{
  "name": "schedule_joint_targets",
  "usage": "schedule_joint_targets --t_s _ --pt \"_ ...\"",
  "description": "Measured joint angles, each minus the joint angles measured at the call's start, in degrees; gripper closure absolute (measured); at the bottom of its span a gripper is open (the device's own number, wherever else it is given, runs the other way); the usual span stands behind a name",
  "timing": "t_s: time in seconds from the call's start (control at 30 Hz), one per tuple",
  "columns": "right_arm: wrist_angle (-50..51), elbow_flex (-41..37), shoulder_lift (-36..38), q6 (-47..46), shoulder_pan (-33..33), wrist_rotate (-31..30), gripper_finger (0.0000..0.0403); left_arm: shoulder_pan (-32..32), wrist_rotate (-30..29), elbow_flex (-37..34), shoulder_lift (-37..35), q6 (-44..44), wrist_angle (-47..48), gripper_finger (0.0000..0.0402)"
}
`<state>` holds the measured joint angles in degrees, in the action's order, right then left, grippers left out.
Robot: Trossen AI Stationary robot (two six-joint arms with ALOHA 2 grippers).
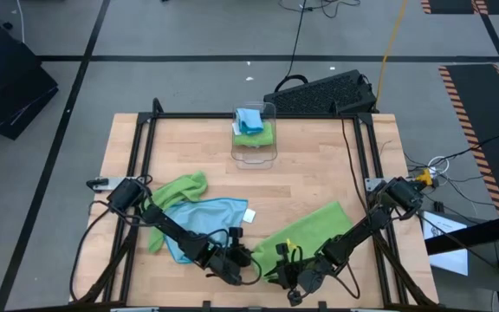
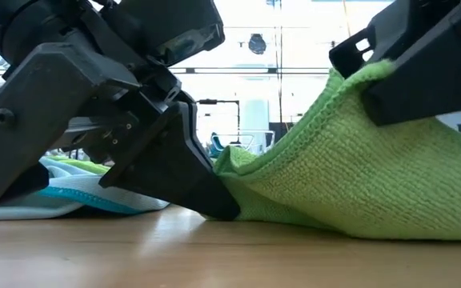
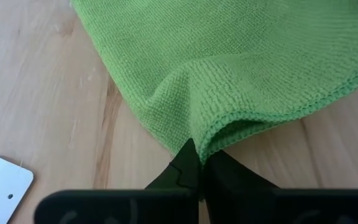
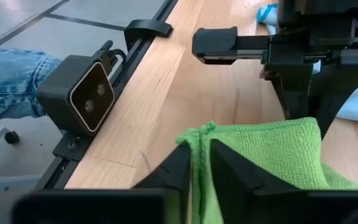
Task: Fold microfiber towels
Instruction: Fold the right green towel
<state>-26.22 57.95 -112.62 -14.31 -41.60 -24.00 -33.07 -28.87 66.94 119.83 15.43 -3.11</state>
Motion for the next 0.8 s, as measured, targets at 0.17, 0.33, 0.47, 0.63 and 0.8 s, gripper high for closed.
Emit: schedule_joint_targets --t_s 0.17,0.33,0.47,0.63,0.8 --pt "-0.06 0.0 0.0 0.65 0.0 -0.02 0.0281 0.06 0.31 0.0 -0.04 0.14 -0.02 0.0395" --pt "-1.0 0.04 -1.73 0.08 0.4 0.1 0.0278 0.06 0.39 0.0 -0.02 0.2 -0.06 0.0396" --pt "-2.21 0.02 -1.88 0.08 0.42 -0.13 0.0316 0.06 0.43 0.0 -0.02 0.41 -0.04 0.0395" --pt "-2.25 0.04 -1.88 0.03 0.42 -0.07 0.0389 0.06 0.46 0.0 -0.02 0.69 -0.05 0.039" --pt "-1.47 -0.02 -0.82 0.02 0.37 -2.02 0.0396 -0.05 1.08 -0.07 -1.66 0.41 1.31 0.0397"
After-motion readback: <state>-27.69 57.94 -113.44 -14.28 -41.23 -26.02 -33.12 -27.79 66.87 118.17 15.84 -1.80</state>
